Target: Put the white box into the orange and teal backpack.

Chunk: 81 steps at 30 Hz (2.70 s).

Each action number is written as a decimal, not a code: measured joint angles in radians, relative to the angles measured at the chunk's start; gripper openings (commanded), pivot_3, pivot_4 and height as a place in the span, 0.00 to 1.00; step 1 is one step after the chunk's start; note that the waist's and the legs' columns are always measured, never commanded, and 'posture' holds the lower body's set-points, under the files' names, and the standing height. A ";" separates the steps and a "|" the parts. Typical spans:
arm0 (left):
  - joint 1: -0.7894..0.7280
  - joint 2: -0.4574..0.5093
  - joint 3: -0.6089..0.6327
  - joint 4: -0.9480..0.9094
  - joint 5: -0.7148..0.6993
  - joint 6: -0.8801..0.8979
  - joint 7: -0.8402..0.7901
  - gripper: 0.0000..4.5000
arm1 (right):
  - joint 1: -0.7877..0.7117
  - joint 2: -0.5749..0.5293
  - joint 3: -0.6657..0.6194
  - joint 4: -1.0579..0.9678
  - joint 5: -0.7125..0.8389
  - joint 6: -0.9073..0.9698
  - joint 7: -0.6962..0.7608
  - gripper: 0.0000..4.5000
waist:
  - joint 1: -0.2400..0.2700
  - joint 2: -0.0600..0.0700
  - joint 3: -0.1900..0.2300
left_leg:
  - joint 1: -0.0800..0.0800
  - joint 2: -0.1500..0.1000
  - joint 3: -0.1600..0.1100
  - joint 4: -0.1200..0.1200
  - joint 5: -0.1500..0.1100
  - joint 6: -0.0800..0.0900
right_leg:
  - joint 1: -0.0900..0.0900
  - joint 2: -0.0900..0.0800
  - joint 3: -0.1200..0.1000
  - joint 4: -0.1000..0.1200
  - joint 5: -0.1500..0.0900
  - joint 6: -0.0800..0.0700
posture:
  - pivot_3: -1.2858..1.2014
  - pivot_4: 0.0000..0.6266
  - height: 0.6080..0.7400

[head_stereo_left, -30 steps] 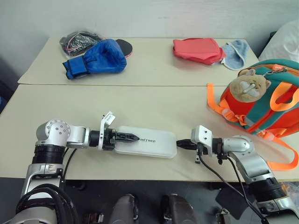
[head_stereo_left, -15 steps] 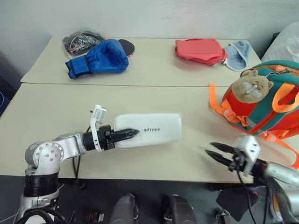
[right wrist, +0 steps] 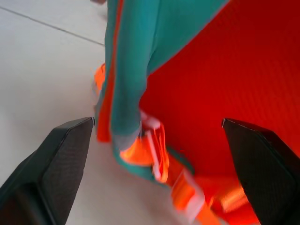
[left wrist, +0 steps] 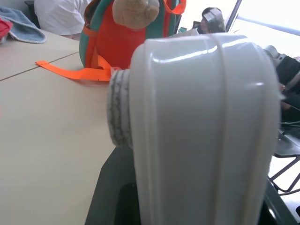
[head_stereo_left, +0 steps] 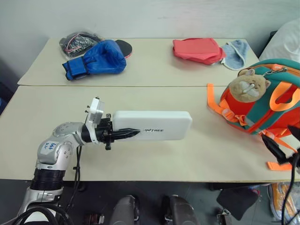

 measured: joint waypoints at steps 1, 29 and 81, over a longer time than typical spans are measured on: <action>-0.002 -0.009 0.003 -0.001 -0.009 0.023 0.014 0.28 | -0.065 -0.003 0.039 0.047 -0.017 -0.005 0.000 0.99 | -0.003 0.000 0.000 | 0.000 0.000 0.000 0.000 0.000 0.000 | 0.000 0.000 0.000 0.001 0.000 0.000 | 0.52 0.24 1.00; 0.244 0.030 0.421 -0.026 -0.179 0.157 0.314 0.28 | -0.404 0.111 0.636 -0.334 0.381 0.459 0.258 0.00 | -0.024 0.000 0.001 | -0.003 0.000 -0.003 0.001 -0.004 0.003 | 0.000 -0.001 -0.001 -0.002 0.000 0.000 | 0.52 0.24 1.00; -0.273 0.066 0.106 0.001 0.064 -0.222 0.017 0.28 | -0.262 -0.248 0.460 -0.292 0.472 0.694 0.402 0.00 | 0.024 0.000 0.002 | -0.013 -0.001 -0.008 0.016 -0.002 0.006 | 0.000 -0.001 -0.007 -0.004 0.003 0.006 | 0.52 0.24 1.00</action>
